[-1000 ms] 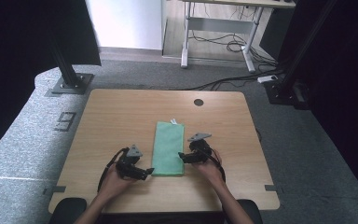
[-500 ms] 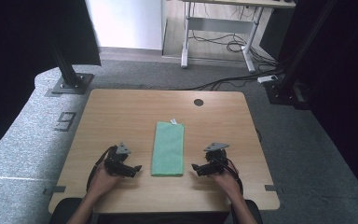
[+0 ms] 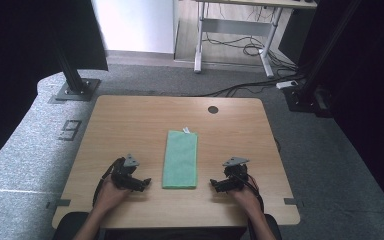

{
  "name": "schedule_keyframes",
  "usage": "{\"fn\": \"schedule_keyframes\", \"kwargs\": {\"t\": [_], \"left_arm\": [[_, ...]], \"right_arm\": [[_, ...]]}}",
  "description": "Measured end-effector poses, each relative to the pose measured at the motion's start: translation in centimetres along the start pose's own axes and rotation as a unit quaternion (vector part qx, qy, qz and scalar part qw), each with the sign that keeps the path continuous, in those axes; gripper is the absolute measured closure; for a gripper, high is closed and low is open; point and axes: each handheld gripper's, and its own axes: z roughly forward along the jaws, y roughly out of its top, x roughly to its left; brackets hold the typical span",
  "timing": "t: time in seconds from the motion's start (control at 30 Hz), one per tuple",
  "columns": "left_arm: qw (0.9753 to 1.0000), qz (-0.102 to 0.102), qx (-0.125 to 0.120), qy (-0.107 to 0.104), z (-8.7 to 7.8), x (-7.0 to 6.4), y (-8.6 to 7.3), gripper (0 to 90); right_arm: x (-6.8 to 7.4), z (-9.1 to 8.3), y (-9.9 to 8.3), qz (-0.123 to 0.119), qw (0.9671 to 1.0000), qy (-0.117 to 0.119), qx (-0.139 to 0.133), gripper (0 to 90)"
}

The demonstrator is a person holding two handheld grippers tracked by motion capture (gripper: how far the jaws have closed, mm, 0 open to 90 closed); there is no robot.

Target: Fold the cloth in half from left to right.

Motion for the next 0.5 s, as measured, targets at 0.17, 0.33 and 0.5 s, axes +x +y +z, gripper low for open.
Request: {"fn": "schedule_keyframes", "kwargs": {"t": [0.17, 0.33, 0.5], "left_arm": [[1.0, 0.0, 0.0, 0.0, 0.02, 0.01, 0.02, 0.0], [1.0, -0.002, -0.001, 0.001, 0.05, -0.01, 0.04, 0.0], [1.0, -0.003, 0.0, 0.002, 0.07, -0.03, 0.06, 0.0]], "right_arm": [[0.01, 0.09, -0.16, 0.0, 1.0, -0.001, -0.01, 0.0], [-0.01, 0.12, -0.3, -0.001, 0.9999, -0.001, -0.017, 0.0], [0.02, 0.13, -0.29, 0.0, 0.9999, -0.001, -0.016, 0.0]]}}
